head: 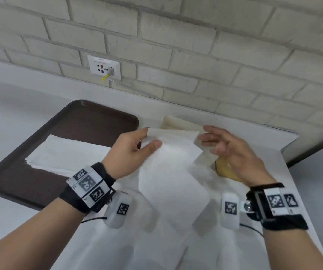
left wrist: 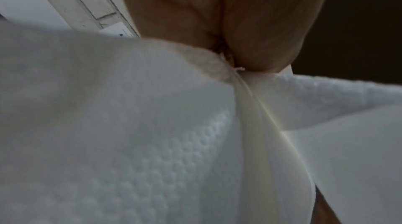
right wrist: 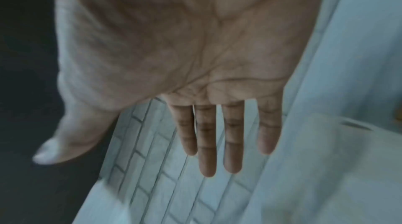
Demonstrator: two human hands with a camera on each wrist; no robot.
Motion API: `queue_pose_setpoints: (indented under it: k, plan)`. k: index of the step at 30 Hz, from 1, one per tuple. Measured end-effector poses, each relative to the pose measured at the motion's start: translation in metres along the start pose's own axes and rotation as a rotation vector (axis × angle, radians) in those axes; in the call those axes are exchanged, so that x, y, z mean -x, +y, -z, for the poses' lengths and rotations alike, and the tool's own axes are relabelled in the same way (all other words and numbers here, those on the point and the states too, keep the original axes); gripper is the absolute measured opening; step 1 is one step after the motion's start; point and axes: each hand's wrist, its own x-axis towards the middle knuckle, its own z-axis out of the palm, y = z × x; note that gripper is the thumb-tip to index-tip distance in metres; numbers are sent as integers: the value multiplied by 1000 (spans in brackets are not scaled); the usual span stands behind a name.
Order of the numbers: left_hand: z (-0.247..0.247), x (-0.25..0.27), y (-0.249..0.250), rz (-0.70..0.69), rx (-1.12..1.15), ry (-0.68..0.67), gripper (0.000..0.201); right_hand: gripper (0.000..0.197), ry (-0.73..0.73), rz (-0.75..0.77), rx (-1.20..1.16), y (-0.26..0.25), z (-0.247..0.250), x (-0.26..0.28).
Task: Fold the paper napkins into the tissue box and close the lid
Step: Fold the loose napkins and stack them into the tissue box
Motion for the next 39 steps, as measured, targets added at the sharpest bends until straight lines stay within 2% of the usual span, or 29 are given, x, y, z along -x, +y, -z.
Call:
queue_pose_setpoints:
  k: [1, 2, 4, 5, 8, 13, 17, 24, 28, 39]
  plan:
    - [0, -2, 1, 5, 11, 2, 20, 86, -74, -27, -10, 2, -12, 10]
    - [-1, -3, 3, 22, 20, 2, 25, 91, -126, -66, 10, 4, -23, 17]
    - [-3, -5, 4, 32, 23, 6, 40, 94, -166, -109, 39, 6, -45, 26]
    - [-6, -4, 4, 26, 23, 6, 40, 93, -156, -117, 34, 5, -55, 31]
    - [-14, 0, 9, 33, 46, 16, 26, 73, -33, -185, 2, 3, -78, 43]
    - [-20, 11, 16, 133, 247, 22, 20, 36, 203, -256, -65, 15, -99, 66]
    - [-22, 19, 29, 152, 293, 16, 16, 22, 300, -255, -108, 15, -97, 82]
    - [-28, 29, 29, 264, 363, -80, 36, 17, 497, -207, -151, 10, -91, 109]
    - [-34, 35, 33, 383, 479, -163, 31, 14, 562, -203, -137, 14, -88, 118]
    - [-45, 37, 41, 394, 546, -130, 25, 10, 676, -196, -190, 18, -83, 130]
